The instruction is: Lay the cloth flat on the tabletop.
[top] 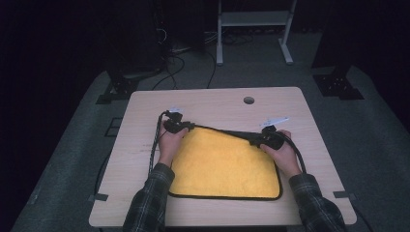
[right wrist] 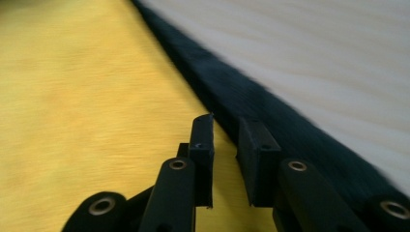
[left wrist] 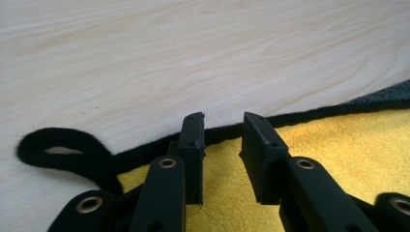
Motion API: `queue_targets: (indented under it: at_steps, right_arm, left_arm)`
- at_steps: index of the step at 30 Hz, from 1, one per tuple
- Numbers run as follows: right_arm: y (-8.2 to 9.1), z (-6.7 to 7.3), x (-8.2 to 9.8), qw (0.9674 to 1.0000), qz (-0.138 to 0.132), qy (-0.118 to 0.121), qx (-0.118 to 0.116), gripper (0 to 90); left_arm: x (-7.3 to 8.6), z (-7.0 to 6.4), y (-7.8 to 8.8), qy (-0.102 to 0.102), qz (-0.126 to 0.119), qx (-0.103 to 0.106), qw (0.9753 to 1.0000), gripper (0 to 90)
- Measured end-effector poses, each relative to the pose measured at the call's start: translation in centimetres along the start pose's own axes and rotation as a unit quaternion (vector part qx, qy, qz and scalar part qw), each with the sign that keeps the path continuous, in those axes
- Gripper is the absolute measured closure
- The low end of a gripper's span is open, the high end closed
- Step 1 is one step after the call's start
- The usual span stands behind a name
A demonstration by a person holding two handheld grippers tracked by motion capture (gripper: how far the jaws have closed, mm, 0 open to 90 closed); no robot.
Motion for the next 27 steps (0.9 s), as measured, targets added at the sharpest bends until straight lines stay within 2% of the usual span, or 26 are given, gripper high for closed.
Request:
queue_targets:
  at_steps: [2,3,4,7,10,17,21,24,27]
  right_arm:
    - [0.4,-1.1,-0.5,0.9988,-0.017,0.0,0.045,72.2]
    - [0.7,-1.7,-0.8,0.9976,-0.029,-0.005,0.063,68.5]
    - [0.9,-2.2,-1.1,0.9959,-0.035,-0.006,0.084,69.0]
    - [1.7,-3.2,-1.5,0.9937,-0.051,-0.023,0.097,68.4]
    - [2.4,-3.3,-1.6,0.9951,-0.057,-0.031,0.074,67.8]
    - [3.4,-2.0,-1.0,0.9977,-0.055,-0.017,0.036,59.1]
    - [4.0,-1.4,-0.3,0.9976,-0.06,-0.008,0.033,51.5]
    - [4.4,-1.0,0.2,0.9983,-0.052,-0.007,0.024,48.4]
    - [4.7,-0.7,0.8,0.9985,-0.049,0.0,0.025,46.0]
  left_arm:
    - [0.1,0.1,0.1,0.004,0.001,-0.002,1.0,67.6]
    - [0.1,0.1,0.1,0.001,0.003,-0.003,1.0,66.7]
    - [0.1,0.1,0.2,-0.001,0.004,-0.004,1.0,66.1]
    - [0.1,0.2,0.7,0.001,-0.005,-0.006,1.0,66.1]
    - [0.3,0.2,1.6,-0.004,-0.006,-0.005,1.0,66.0]
    - [1.3,-0.4,4.6,-0.008,-0.01,-0.012,0.9998,61.7]
    - [2.0,-1.2,6.5,-0.01,-0.01,-0.013,0.9998,56.6]
    - [3.1,-2.0,7.8,-0.014,-0.002,-0.019,0.9997,53.6]
    - [4.6,-2.7,9.0,-0.004,0.004,-0.023,0.9997,50.7]
Point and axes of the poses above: each handheld gripper's, and its own axes: y roughly backward along the jaws, x roughly out of its underside, z roughly to its left, the point moved 1 cm from there along -y, roughly forward along the jaws, and after that the axes turned 15 degrees about -y, right-handed, at the moved point
